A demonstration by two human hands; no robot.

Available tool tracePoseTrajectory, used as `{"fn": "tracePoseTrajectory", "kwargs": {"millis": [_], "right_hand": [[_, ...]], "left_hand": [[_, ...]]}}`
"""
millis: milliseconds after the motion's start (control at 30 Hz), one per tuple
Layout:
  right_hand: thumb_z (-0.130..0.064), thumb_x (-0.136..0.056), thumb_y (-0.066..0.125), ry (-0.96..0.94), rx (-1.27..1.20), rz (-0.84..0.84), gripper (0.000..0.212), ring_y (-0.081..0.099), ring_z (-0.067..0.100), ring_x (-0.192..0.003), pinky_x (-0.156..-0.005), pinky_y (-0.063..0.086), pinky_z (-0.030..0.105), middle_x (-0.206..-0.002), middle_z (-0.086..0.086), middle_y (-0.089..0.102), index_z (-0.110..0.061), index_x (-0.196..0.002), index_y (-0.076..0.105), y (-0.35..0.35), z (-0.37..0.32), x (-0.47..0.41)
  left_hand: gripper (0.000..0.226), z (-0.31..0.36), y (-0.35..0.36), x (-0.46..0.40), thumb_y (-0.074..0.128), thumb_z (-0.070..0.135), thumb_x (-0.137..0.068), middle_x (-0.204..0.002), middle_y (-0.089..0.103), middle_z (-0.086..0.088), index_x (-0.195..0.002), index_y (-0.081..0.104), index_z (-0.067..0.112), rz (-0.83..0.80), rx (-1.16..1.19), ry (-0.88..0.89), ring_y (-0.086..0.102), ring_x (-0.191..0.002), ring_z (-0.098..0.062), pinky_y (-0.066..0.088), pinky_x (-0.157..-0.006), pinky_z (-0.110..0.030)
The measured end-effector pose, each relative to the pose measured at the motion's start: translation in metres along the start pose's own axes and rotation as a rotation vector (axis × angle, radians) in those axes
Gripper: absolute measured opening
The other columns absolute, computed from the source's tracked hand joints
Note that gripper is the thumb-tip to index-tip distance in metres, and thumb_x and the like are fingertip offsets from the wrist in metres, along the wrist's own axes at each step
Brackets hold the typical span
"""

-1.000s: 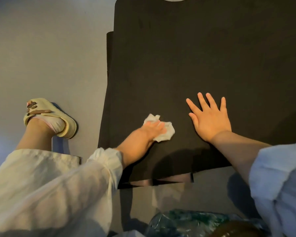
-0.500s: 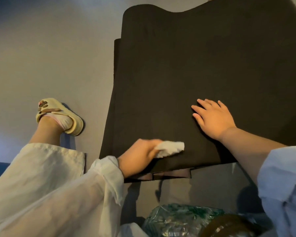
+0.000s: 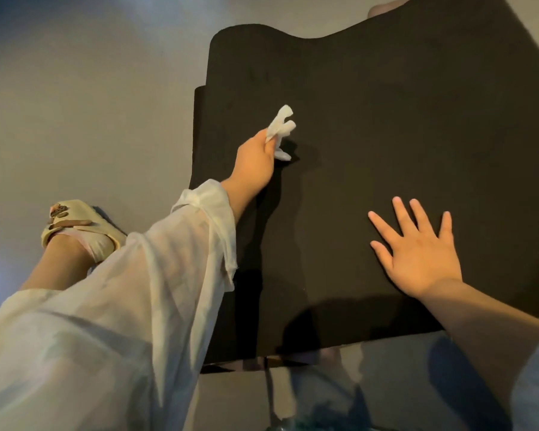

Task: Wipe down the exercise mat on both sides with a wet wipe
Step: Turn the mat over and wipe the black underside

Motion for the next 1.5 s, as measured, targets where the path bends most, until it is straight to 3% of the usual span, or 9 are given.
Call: {"fn": "tracePoseTrajectory", "kwargs": {"millis": [133,233,400,633,767,1100,1267,1400,1500], "right_hand": [[-0.060,-0.079,-0.018,0.008,0.000,0.014,0.060,-0.010,0.024,-0.145,-0.109,-0.006,0.056,-0.159,-0.001,-0.004,-0.045,-0.137,-0.018,0.001,-0.002,0.000],[-0.060,-0.077,-0.019,0.006,-0.012,0.018,0.059,-0.012,0.024,-0.144,-0.110,-0.007,0.057,-0.159,-0.002,-0.007,-0.047,-0.135,-0.022,0.002,-0.002,-0.002],[-0.062,-0.080,-0.014,0.010,-0.008,0.026,0.059,-0.007,0.026,-0.145,-0.111,-0.004,0.056,-0.159,0.000,-0.002,-0.045,-0.137,-0.017,0.000,-0.002,-0.001],[-0.060,-0.086,-0.004,0.013,-0.010,0.028,0.063,0.003,0.028,-0.145,-0.111,0.002,0.058,-0.159,0.003,0.009,-0.044,-0.146,0.005,-0.005,-0.003,0.000],[-0.061,-0.085,-0.003,0.021,-0.001,0.030,0.061,-0.006,0.025,-0.145,-0.111,-0.003,0.057,-0.159,-0.001,0.000,-0.046,-0.145,-0.003,-0.001,-0.002,-0.002],[-0.059,-0.088,0.000,0.001,0.000,0.047,0.060,-0.002,0.027,-0.145,-0.111,-0.001,0.059,-0.159,0.002,0.003,-0.045,-0.146,0.004,0.001,-0.002,-0.002],[-0.058,-0.088,-0.002,-0.011,-0.024,0.033,0.060,-0.004,0.028,-0.145,-0.111,-0.001,0.060,-0.159,0.001,0.001,-0.045,-0.146,0.003,-0.001,-0.001,-0.002],[-0.056,-0.090,0.000,-0.019,-0.053,0.018,0.058,-0.005,0.027,-0.145,-0.111,-0.003,0.059,-0.159,0.000,0.002,-0.044,-0.147,0.006,-0.003,-0.001,-0.001],[-0.052,-0.094,0.005,-0.015,-0.138,0.025,0.055,-0.001,0.025,-0.146,-0.112,-0.003,0.057,-0.159,-0.001,0.009,-0.042,-0.146,0.019,-0.009,-0.001,0.000]], "left_hand": [[0.042,-0.003,0.015,-0.035,0.030,0.017,-0.103,-0.141,0.043,-0.010,-0.145,0.030,0.010,-0.019,-0.214,0.137,0.033,-0.136,-0.021,0.020,-0.103,-0.016],[0.048,-0.012,0.030,-0.054,0.029,0.017,-0.103,-0.157,0.013,-0.011,-0.149,0.017,0.014,-0.129,-0.405,0.237,0.002,-0.145,-0.029,0.009,-0.111,-0.029],[0.058,-0.038,0.037,-0.074,0.033,0.042,-0.099,-0.157,0.005,-0.012,-0.150,0.016,0.020,-0.181,-0.935,0.194,0.002,-0.144,-0.030,0.012,-0.112,-0.044],[0.048,-0.031,0.036,-0.062,0.036,0.015,-0.097,-0.145,0.029,-0.009,-0.144,0.026,0.013,-0.234,-0.699,0.095,0.027,-0.133,-0.034,0.031,-0.101,-0.041],[0.047,-0.024,0.040,-0.017,0.032,0.014,-0.101,-0.153,0.024,-0.009,-0.147,0.024,0.012,-0.336,-0.535,0.094,0.023,-0.140,-0.027,0.021,-0.109,-0.034],[0.041,-0.010,0.053,0.134,0.038,0.007,-0.088,-0.131,0.053,-0.022,-0.122,0.060,0.005,-0.430,-0.613,0.594,0.051,-0.124,-0.025,0.038,-0.101,-0.027],[0.052,-0.028,0.069,0.187,0.033,0.019,-0.100,-0.158,0.002,-0.003,-0.149,0.016,0.020,-0.793,-0.673,0.463,-0.004,-0.145,-0.016,-0.025,-0.102,-0.013],[0.053,-0.016,0.067,0.202,0.049,0.016,-0.094,-0.153,0.028,-0.005,-0.144,0.033,0.015,-0.782,-0.467,0.500,0.017,-0.143,-0.014,-0.013,-0.110,-0.010],[0.033,-0.005,0.056,0.195,0.055,0.020,-0.093,-0.128,0.058,-0.001,-0.125,0.058,0.019,-0.690,-0.238,0.379,0.049,-0.122,-0.011,0.031,-0.108,-0.024]]}}
Point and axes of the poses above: each hand's wrist, its own x-axis away from the middle knuckle, its own y-axis out of the palm, z = x × y, the point moved 1 cm from there along -x, towards the middle knuckle
